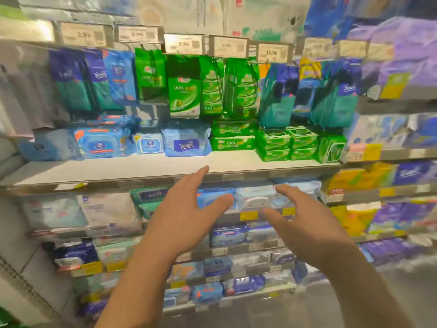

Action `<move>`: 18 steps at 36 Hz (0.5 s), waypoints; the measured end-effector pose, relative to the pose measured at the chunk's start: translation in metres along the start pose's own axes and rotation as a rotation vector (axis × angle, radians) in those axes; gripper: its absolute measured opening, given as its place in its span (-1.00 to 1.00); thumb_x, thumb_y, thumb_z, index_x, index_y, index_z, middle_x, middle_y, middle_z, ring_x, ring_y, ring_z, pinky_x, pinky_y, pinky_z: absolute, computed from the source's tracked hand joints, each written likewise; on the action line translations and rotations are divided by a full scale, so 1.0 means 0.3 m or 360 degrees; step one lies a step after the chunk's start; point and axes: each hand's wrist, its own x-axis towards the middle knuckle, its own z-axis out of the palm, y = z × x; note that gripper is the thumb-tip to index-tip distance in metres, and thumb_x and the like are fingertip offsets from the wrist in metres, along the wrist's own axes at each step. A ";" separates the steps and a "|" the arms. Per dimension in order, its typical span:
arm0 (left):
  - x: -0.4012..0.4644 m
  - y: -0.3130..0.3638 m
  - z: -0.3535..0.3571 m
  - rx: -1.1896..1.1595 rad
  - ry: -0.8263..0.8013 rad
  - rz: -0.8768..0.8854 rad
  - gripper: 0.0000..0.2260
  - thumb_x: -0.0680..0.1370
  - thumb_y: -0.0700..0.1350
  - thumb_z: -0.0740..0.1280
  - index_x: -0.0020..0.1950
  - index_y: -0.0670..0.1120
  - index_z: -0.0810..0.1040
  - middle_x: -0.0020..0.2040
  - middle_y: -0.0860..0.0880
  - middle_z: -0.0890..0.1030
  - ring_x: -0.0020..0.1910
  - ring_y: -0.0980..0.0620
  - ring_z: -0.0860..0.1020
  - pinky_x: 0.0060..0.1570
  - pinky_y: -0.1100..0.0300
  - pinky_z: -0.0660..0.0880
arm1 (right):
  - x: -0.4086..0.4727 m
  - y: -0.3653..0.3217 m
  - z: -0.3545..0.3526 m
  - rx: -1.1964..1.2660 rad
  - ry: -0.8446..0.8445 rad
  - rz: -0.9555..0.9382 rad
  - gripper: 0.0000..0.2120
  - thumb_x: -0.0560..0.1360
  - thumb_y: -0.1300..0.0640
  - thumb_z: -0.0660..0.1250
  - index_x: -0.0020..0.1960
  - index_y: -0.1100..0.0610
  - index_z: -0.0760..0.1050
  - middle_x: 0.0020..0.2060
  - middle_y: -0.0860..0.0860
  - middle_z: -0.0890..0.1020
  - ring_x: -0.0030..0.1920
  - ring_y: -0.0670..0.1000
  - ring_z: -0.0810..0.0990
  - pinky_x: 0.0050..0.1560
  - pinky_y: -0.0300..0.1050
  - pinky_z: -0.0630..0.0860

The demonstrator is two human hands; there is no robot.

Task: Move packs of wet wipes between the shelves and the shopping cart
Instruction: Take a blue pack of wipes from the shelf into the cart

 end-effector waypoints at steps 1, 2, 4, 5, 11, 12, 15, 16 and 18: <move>0.037 0.007 0.023 -0.0010 -0.0017 0.0015 -0.27 0.49 0.37 0.30 0.62 0.24 0.20 0.59 0.22 0.28 0.54 0.17 0.26 0.44 0.12 0.25 | 0.029 0.017 -0.008 0.0019 0.0030 0.0023 -0.41 0.57 -0.25 0.25 0.56 -0.20 0.21 0.56 -0.15 0.27 0.52 0.00 0.30 0.46 -0.01 0.30; 0.077 0.009 0.045 -0.0025 -0.0032 0.0033 -0.28 0.50 0.37 0.30 0.62 0.25 0.20 0.58 0.22 0.28 0.54 0.17 0.26 0.44 0.12 0.25 | 0.056 0.030 -0.014 0.0044 0.0063 0.0045 -0.42 0.57 -0.24 0.26 0.55 -0.19 0.23 0.54 -0.14 0.30 0.50 0.00 0.31 0.44 -0.02 0.32; 0.164 0.007 0.090 -0.0065 -0.0047 0.0067 -0.29 0.50 0.37 0.30 0.61 0.25 0.21 0.58 0.22 0.29 0.54 0.17 0.27 0.45 0.11 0.25 | 0.118 0.052 -0.022 0.0092 0.0143 0.0081 -0.44 0.57 -0.20 0.29 0.53 -0.16 0.28 0.50 -0.13 0.37 0.43 0.00 0.41 0.33 -0.09 0.36; 0.208 0.002 0.112 -0.0088 -0.0055 0.0074 -0.29 0.50 0.38 0.30 0.61 0.26 0.21 0.58 0.22 0.29 0.54 0.17 0.27 0.46 0.10 0.25 | 0.151 0.062 -0.024 0.0108 0.0185 0.0094 -0.46 0.56 -0.18 0.30 0.52 -0.15 0.31 0.47 -0.13 0.41 0.38 0.00 0.45 0.25 -0.14 0.36; 0.480 -0.010 0.225 -0.0316 -0.0087 0.0136 -0.32 0.52 0.27 0.38 0.60 0.14 0.30 0.55 0.15 0.37 0.49 0.13 0.34 0.50 0.11 0.26 | 0.373 0.100 -0.068 0.0142 0.0311 0.0167 -0.49 0.56 -0.15 0.32 0.48 -0.16 0.36 0.43 -0.15 0.45 0.38 -0.03 0.43 0.16 -0.17 0.32; 0.526 -0.005 0.241 -0.0343 -0.0089 0.0147 -0.33 0.52 0.23 0.40 0.59 0.11 0.33 0.54 0.14 0.38 0.47 0.14 0.35 0.47 0.21 0.26 | 0.412 0.108 -0.080 0.0116 0.0330 0.0159 -0.49 0.56 -0.16 0.33 0.48 -0.16 0.36 0.44 -0.15 0.45 0.39 -0.02 0.43 0.18 -0.15 0.34; 0.666 0.013 0.287 -0.0454 -0.0138 0.0161 -0.37 0.52 0.15 0.43 0.57 0.10 0.36 0.51 0.14 0.41 0.38 0.22 0.38 0.11 0.67 0.23 | 0.529 0.140 -0.110 0.0036 0.0430 0.0178 -0.48 0.53 -0.20 0.31 0.46 -0.18 0.36 0.38 -0.08 0.51 0.22 0.03 0.53 0.07 -0.15 0.36; 0.708 0.017 0.300 -0.0499 -0.0151 0.0160 -0.38 0.53 0.13 0.44 0.57 0.09 0.37 0.50 0.13 0.41 0.37 0.22 0.38 0.01 0.72 0.22 | 0.567 0.150 -0.118 0.0025 0.0484 0.0195 -0.49 0.53 -0.20 0.31 0.46 -0.19 0.37 0.35 -0.04 0.55 0.17 0.04 0.54 0.04 -0.14 0.36; 0.776 0.025 0.325 -0.0566 -0.0122 0.0180 -0.40 0.53 0.10 0.46 0.55 0.09 0.40 0.47 0.13 0.45 0.37 0.19 0.42 0.02 0.68 0.29 | 0.628 0.172 -0.129 0.0035 0.0578 0.0191 -0.50 0.53 -0.20 0.32 0.45 -0.18 0.38 0.35 -0.05 0.55 0.22 0.06 0.55 0.08 -0.12 0.40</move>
